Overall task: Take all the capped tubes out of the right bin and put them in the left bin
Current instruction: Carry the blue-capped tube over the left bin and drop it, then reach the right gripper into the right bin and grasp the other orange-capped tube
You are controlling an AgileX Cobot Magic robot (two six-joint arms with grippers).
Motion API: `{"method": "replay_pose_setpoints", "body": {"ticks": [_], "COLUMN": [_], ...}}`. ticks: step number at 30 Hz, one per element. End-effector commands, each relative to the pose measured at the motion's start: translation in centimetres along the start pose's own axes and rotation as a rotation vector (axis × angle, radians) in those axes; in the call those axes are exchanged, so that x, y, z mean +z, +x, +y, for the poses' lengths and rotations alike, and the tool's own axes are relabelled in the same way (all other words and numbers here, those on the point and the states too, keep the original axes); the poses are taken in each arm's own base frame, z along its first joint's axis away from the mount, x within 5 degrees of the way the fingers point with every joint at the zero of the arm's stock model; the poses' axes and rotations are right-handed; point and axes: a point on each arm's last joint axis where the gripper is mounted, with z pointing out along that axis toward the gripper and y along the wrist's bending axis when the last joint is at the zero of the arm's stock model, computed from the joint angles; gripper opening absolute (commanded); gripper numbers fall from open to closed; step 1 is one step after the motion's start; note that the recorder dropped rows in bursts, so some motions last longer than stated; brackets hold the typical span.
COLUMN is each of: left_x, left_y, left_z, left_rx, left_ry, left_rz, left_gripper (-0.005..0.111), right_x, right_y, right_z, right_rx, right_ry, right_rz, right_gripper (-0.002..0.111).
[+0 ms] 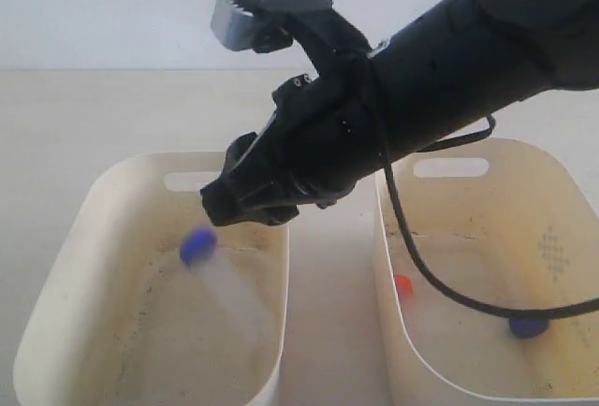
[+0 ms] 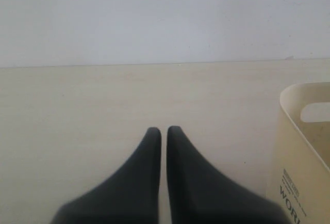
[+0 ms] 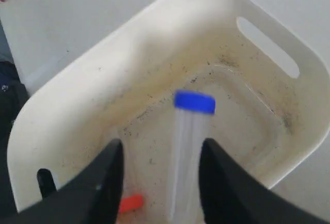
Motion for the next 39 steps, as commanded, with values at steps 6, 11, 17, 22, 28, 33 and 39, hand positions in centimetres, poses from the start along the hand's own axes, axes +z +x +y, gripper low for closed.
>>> {"method": "replay_pose_setpoints", "body": {"ticks": [6,11,17,22,28,33,39], "left_x": [0.0,0.0,0.0,0.0,0.0,0.0,0.0], "left_y": [-0.2,-0.2,-0.2,-0.2,-0.2,-0.2,-0.2], "left_z": [0.0,0.0,0.0,0.0,0.0,0.0,0.0], "left_rx": [-0.007,-0.007,-0.007,-0.007,-0.007,-0.007,-0.007], "left_ry": [-0.002,-0.002,-0.002,-0.002,-0.002,-0.002,-0.002], "left_rz": [-0.013,-0.013,-0.013,-0.013,-0.013,-0.013,-0.013], "left_gripper": [0.004,0.004,0.004,0.004,0.004,0.004,0.004], "right_x": [-7.7,-10.9,-9.3,-7.2,-6.8,-6.4,-6.1], "right_y": [-1.2,1.2,3.2,5.8,7.1,7.8,8.3], "right_z": [-0.8,-2.6,-4.2,-6.6,-7.4,-7.2,-8.9], "right_rx": [0.07,0.19,0.272,0.344,0.36,0.336,0.405], "right_ry": [0.213,0.357,0.383,0.443,0.424,0.303,0.207], "right_rz": [-0.193,-0.039,0.108,0.254,0.322,0.313,0.295], "right_gripper": [0.0,0.0,0.0,0.0,0.0,0.0,0.0]}}
